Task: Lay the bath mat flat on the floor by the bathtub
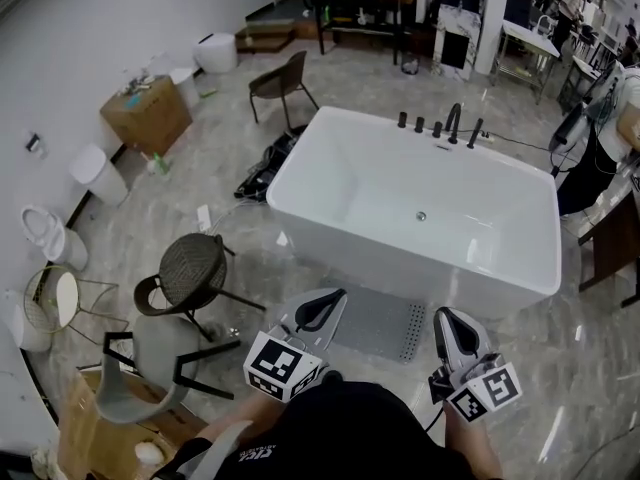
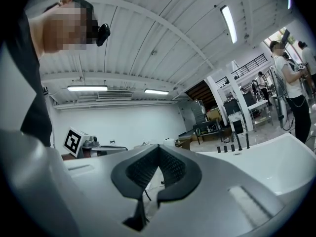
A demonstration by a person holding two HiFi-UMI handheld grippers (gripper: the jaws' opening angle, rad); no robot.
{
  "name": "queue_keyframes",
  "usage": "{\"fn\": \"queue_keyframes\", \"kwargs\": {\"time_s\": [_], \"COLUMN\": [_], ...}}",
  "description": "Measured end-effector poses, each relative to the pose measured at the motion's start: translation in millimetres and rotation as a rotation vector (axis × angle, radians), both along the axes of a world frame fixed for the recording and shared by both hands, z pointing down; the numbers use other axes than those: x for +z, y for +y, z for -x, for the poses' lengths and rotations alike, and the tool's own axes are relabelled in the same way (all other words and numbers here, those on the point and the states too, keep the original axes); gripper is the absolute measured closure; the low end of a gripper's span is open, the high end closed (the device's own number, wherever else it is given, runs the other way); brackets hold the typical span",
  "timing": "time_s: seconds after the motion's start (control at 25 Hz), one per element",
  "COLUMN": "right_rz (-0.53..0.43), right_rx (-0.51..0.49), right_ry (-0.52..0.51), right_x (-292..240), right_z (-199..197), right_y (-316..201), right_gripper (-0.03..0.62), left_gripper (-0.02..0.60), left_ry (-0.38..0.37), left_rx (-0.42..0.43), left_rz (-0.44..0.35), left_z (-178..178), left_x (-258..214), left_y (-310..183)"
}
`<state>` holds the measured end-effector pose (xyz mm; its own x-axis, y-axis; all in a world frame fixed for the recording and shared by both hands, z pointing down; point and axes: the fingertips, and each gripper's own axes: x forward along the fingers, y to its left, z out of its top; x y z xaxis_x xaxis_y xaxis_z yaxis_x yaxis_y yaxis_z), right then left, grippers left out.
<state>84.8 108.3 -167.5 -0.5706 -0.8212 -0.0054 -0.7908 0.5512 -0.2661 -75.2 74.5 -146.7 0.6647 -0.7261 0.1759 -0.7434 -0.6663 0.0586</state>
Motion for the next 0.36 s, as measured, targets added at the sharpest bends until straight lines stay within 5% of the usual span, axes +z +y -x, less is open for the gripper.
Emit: {"fn": "queue_keyframes", "kwargs": {"time_s": [0.36], "right_rz": [-0.015], "right_rx": [0.012], "right_ry": [0.009], "right_x": [0.6], "right_z": [3.5], "right_y": [14.5], "right_gripper": [0.594], "left_gripper": [0.575], "left_ry": [0.006], "left_rx": [0.023], "left_rz": [-0.015], "left_z": [-1.9], "left_x": [1.7], "left_y": [11.0]}}
